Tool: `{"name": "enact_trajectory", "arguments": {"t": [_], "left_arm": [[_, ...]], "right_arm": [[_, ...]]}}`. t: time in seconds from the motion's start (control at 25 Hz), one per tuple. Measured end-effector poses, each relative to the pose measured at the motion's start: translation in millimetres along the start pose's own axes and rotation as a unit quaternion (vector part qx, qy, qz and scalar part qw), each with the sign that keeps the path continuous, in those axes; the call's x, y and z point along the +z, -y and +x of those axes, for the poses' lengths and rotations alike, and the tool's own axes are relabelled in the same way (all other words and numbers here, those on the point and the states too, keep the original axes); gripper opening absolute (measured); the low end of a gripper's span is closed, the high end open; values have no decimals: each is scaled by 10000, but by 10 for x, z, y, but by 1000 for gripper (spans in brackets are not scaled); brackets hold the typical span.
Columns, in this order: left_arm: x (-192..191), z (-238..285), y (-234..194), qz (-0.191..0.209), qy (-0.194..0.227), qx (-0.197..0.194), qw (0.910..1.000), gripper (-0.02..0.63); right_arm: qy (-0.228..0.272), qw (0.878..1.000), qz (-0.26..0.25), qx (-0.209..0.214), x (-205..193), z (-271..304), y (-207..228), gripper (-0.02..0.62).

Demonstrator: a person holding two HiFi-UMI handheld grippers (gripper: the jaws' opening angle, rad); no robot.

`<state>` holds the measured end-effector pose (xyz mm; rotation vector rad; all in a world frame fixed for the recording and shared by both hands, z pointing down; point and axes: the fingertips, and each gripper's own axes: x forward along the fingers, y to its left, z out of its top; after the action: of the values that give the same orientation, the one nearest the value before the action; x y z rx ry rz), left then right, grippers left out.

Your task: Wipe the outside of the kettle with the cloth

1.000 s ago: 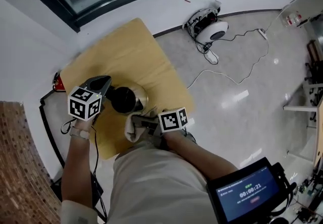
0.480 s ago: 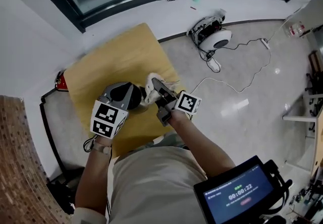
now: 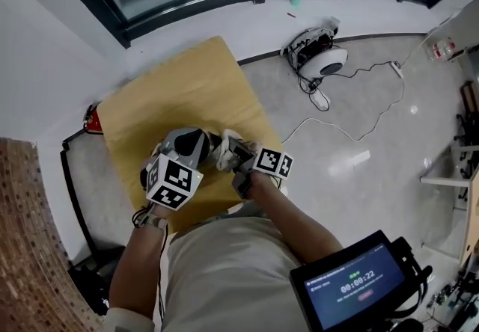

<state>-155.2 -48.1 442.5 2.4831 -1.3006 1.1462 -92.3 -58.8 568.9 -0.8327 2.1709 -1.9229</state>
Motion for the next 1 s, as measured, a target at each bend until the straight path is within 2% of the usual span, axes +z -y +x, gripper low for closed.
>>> {"name": "enact_trajectory", "arguments": {"t": [0.04,0.08,0.12,0.16,0.2,0.24,0.28,0.32,0.36,0.4,0.44,0.48,0.52,0.56,0.6,0.64,0.68,0.72,0.8,0.84,0.88,0.92,0.96,1.0], "left_arm": [[15,-9,-4,-5,1,-4,10000,-5],[27,-16,-6,-15,7,-26,10000,-5],[32,-16,-7,-26,15,-61,10000,-5],[26,-13,-11,-37,19,-92,9999,-5],[6,-9,-14,-45,13,-97,9999,-5],[-15,-5,-19,-44,1,-76,10000,-5],[-22,3,-23,-36,-11,-47,10000,-5],[-11,12,-24,-27,-20,-31,10000,-5],[12,18,-21,-27,-27,-40,10000,-5],[32,18,-17,-41,-31,-71,10000,-5],[39,13,-22,-63,-30,-108,9999,-5],[33,6,-44,-87,-25,-132,9999,-5],[19,-2,-77,-103,-22,-134,9999,-5],[6,-9,-107,-104,-28,-114,9999,-5],[0,-13,-121,-90,-41,-84,9999,-5],[7,-11,-120,-68,-49,-53,10000,-5],[24,-5,-110,-50,-48,-31,10000,-5],[40,1,-102,-52,-43,-21,10000,-6],[41,5,-95,-126,-47,-54,9999,-14],[30,5,-91,-154,-55,-86,9998,-14],[19,5,-82,-155,-59,-106,9998,-13],[12,5,-71,-137,-55,-105,9998,-14],[11,6,-62,-119,-47,-89,9999,-14],[16,9,-58,-112,-38,-72,9999,-14]], "right_arm": [[-235,9976,261,-599,-142,-7,229,69],[-302,9956,372,-804,-224,-48,237,69],[-163,9980,289,-536,-224,-111,24,69],[126,9998,116,98,-168,-175,-309,69],[430,9959,-19,790,-103,-222,-589,71],[609,9912,-68,1173,-69,-230,-670,71],[588,9930,-13,1022,-90,-195,-500,71],[381,9983,158,399,-169,-144,-157,71],[59,9984,415,-371,-295,-112,187,71],[-299,9930,656,-939,-445,-110,377,69],[-601,9887,781,-1127,-579,-130,363,69],[-786,9900,774,-877,-662,-156,164,69],[-854,9935,721,-222,-693,-181,-161,69],[-824,9920,671,683,-684,-209,-528,71],[-718,9834,584,1561,-646,-241,-855,71],[-574,9743,401,2141,-594,-265,-1072,71],[-431,9708,117,2356,-541,-270,-1160,71],[-301,9716,-180,2340,-495,-259,-1143,69],[-44,9802,-340,1951,-390,-216,-853,69],[45,9891,-156,1465,-327,-179,-552,69],[29,9967,121,807,-290,-133,-177,69],[-111,9990,414,155,-301,-85,175,69],[-295,9970,646,-318,-347,-44,403,69],[-401,9946,757,-591,-392,-21,472,71]]}}
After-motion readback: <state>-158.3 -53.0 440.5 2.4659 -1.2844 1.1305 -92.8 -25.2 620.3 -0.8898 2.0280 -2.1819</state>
